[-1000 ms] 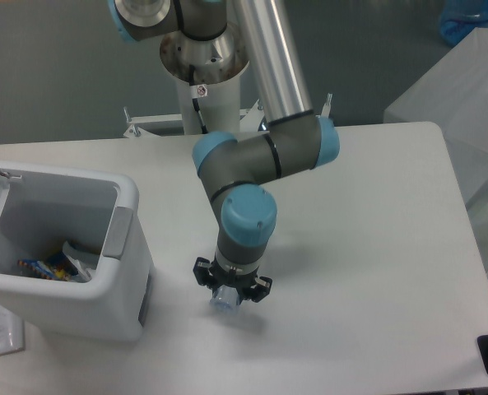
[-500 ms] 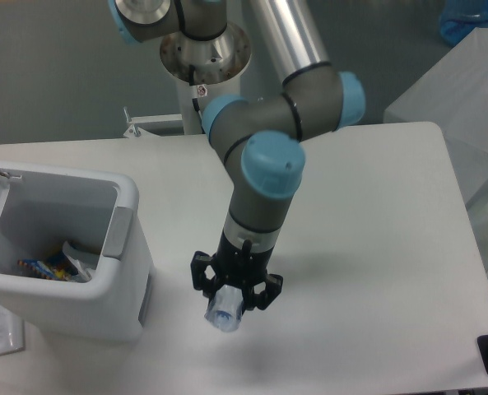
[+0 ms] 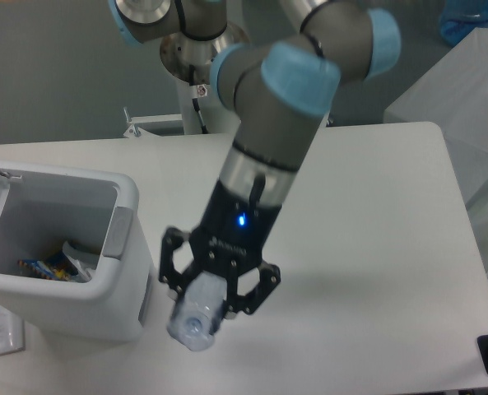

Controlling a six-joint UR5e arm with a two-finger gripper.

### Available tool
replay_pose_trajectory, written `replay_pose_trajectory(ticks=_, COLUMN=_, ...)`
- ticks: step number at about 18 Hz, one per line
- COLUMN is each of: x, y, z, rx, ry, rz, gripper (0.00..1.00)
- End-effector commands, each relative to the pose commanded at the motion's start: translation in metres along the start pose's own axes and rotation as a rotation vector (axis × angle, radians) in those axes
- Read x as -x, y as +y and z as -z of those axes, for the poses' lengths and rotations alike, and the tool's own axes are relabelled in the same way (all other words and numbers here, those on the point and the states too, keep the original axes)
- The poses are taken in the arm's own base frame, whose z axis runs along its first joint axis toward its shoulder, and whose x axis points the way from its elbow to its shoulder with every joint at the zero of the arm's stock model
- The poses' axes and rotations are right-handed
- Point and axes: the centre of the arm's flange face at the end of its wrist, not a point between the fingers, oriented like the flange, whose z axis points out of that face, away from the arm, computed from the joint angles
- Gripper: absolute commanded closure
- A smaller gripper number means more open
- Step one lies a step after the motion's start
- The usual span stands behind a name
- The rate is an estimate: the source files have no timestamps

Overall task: Place the trash in the trash can
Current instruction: 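Carry the water bottle over the trash bin opening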

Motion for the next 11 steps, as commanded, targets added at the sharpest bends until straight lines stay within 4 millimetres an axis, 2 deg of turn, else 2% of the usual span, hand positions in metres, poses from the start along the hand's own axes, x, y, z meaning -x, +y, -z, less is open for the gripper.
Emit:
replay_pose_trajectory(ticks=4, x=-0.032, y=-0.014, z=0.015, rx=-0.051, ry=0.085, rz=-0.032, gripper=0.66)
replay_pose_trajectory(ticks=6, x=-0.045, y=-0.016, z=0.011, rx=-0.054, ry=0.115, rz=-0.045, gripper=0.66)
replay_pose_trajectory(ticks=8, x=-0.067, y=-0.018, z=0.005, rx=-0.06, ry=0.151, rz=-0.071, gripper=0.65)
replay_pose_trajectory(ticks=11, x=-0.097, y=-0.013, z=-0.017, rx=-0.041, ry=0.198, rz=-0.094, gripper=0.62)
